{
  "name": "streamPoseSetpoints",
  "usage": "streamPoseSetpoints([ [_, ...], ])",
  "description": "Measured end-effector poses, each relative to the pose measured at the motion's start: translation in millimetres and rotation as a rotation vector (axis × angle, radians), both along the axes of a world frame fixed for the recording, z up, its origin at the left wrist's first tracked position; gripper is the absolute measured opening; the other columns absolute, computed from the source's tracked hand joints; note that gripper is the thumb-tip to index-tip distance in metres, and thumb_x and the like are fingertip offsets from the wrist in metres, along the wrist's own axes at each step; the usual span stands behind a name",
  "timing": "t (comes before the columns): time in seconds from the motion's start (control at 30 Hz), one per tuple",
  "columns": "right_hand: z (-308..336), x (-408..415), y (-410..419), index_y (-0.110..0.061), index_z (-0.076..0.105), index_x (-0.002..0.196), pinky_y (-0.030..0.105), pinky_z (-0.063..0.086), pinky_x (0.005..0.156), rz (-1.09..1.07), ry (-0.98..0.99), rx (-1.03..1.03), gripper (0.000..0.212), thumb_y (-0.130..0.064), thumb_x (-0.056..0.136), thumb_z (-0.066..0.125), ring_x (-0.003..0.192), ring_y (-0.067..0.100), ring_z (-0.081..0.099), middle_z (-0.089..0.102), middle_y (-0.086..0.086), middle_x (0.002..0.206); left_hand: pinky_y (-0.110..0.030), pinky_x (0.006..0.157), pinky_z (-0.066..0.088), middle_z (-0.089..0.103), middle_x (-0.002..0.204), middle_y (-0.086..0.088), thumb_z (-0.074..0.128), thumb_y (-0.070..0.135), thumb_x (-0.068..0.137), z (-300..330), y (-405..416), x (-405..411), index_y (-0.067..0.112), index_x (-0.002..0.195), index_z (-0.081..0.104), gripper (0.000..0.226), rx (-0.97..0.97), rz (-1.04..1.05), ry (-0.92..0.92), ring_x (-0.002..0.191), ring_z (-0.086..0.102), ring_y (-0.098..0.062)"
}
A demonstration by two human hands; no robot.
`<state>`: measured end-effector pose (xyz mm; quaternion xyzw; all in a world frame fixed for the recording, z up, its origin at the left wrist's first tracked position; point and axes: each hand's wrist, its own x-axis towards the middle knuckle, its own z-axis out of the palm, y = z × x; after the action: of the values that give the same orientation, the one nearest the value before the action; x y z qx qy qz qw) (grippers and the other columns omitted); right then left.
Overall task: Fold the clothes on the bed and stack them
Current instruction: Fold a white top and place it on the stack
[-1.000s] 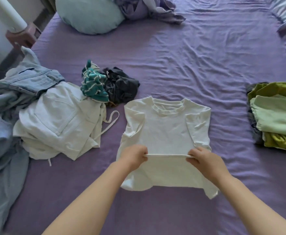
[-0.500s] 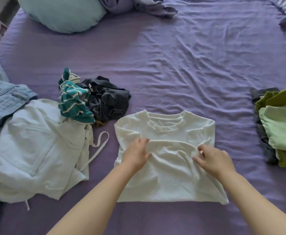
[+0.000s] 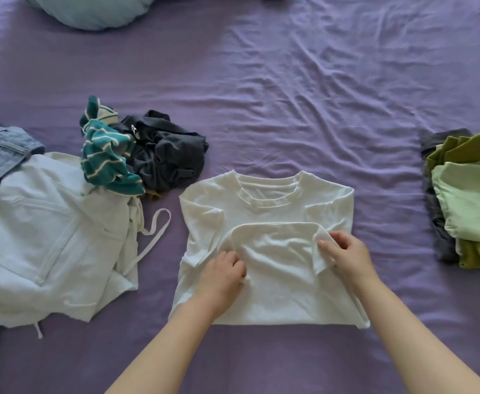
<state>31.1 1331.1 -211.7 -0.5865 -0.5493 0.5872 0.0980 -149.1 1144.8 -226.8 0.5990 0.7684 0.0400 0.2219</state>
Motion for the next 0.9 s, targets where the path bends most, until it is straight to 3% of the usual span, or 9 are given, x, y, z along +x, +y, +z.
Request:
streamPoseSetpoints([
  [0.07, 2.5, 1.0, 1.6, -0.018, 0.068, 0.080, 0.020, 0.048, 0.059, -0.023, 0.059, -0.041, 0.011, -0.008, 0.082, 0.069, 0.067, 0.007, 0.060, 0.068, -0.007, 0.072, -0.031, 0.065, 0.044, 0.061, 0.084, -0.006, 0.066, 0.011, 0.084, 9.9, 3.7, -3.9, 0.008, 0.083, 0.059, 0.008, 0.096, 0.233, -0.205, 0.081, 0.059, -0.028],
  [0.17, 8.7, -2.8, 9.3, -0.016, 0.064, 0.081, 0.018, 0.047, 0.054, -0.098, 0.169, -0.091, 0.010, -0.007, 0.085, 0.064, 0.064, 0.010, 0.059, 0.065, -0.005, 0.071, -0.022, 0.061, 0.038, 0.056, 0.076, 0.011, 0.052, 0.035, 0.090, 30.6, 14.4, -22.7, 0.023, 0.086, 0.048, 0.013, 0.080, 0.723, -0.510, 0.073, 0.054, -0.008],
  [0.3, 17.6, -10.3, 34.5, -0.019, 0.060, 0.084, 0.028, 0.045, 0.062, -0.168, 0.167, -0.016, 0.016, -0.003, 0.086, 0.060, 0.068, 0.015, 0.053, 0.061, 0.004, 0.082, -0.030, 0.072, 0.046, 0.061, 0.091, 0.007, 0.053, 0.039, 0.085, 53.5, 30.4, -73.4, 0.026, 0.092, 0.051, 0.015, 0.400, 1.061, -0.647, 0.085, 0.058, -0.011],
  [0.47, 24.9, -35.4, 79.7, -0.023, 0.062, 0.081, 0.009, 0.045, 0.055, -0.205, 0.196, 0.170, 0.024, 0.001, 0.086, 0.060, 0.064, 0.003, 0.055, 0.062, 0.000, 0.080, -0.026, 0.070, 0.037, 0.054, 0.089, 0.012, 0.049, 0.025, 0.098, 46.9, 54.8, -124.8, 0.019, 0.102, 0.047, 0.007, 0.523, 1.122, -0.510, 0.089, 0.053, -0.018],
  [0.57, 11.7, -47.7, 99.6, -0.017, 0.061, 0.107, 0.023, 0.049, 0.076, -0.187, 0.078, 0.208, 0.025, -0.005, 0.085, 0.066, 0.086, 0.016, 0.055, 0.058, 0.006, 0.101, -0.031, 0.073, 0.040, 0.056, 0.092, 0.007, 0.052, 0.031, 0.096, 32.7, 72.3, -131.6, 0.016, 0.108, 0.045, 0.021, 0.414, 1.143, -0.504, 0.097, 0.057, -0.026],
  [0.63, -2.9, -49.2, 101.0, -0.010, 0.044, 0.133, 0.038, 0.046, 0.091, -0.131, -0.101, 0.196, 0.058, -0.011, 0.082, 0.071, 0.097, 0.023, 0.054, 0.054, 0.010, 0.109, -0.037, 0.084, 0.044, 0.060, 0.113, -0.005, 0.063, 0.035, 0.089, 20.2, 77.2, -128.6, 0.014, 0.130, 0.038, 0.053, 0.195, 1.102, -0.434, 0.109, 0.055, -0.032],
  [0.7, -12.9, -49.5, 93.6, -0.008, 0.029, 0.144, 0.041, 0.044, 0.092, -0.085, -0.216, 0.197, 0.076, -0.014, 0.081, 0.072, 0.100, 0.026, 0.056, 0.057, 0.009, 0.107, -0.041, 0.093, 0.043, 0.049, 0.135, -0.014, 0.065, 0.027, 0.086, 6.5, 75.6, -121.9, 0.014, 0.148, 0.016, 0.080, -0.002, 1.010, -0.313, 0.122, 0.049, -0.034],
  [0.8, -19.5, -50.0, 82.3, -0.012, 0.029, 0.145, 0.034, 0.037, 0.077, 0.002, -0.303, 0.324, 0.067, -0.005, 0.084, 0.057, 0.098, 0.030, 0.055, 0.056, 0.005, 0.095, -0.043, 0.091, 0.042, 0.046, 0.140, -0.018, 0.049, 0.012, 0.091, -4.0, 71.9, -114.1, 0.018, 0.152, 0.009, 0.073, 0.009, 0.985, -0.186, 0.121, 0.048, -0.037],
  [0.9, -17.9, -45.7, 89.2, -0.014, 0.041, 0.139, 0.039, 0.037, 0.077, -0.062, -0.350, 0.457, 0.055, 0.002, 0.087, 0.042, 0.104, 0.039, 0.054, 0.061, 0.018, 0.112, -0.043, 0.085, 0.041, 0.052, 0.134, -0.017, 0.043, 0.009, 0.094, -4.5, 70.2, -114.2, 0.019, 0.151, 0.020, 0.062, 0.128, 0.992, -0.151, 0.115, 0.051, -0.037],
])
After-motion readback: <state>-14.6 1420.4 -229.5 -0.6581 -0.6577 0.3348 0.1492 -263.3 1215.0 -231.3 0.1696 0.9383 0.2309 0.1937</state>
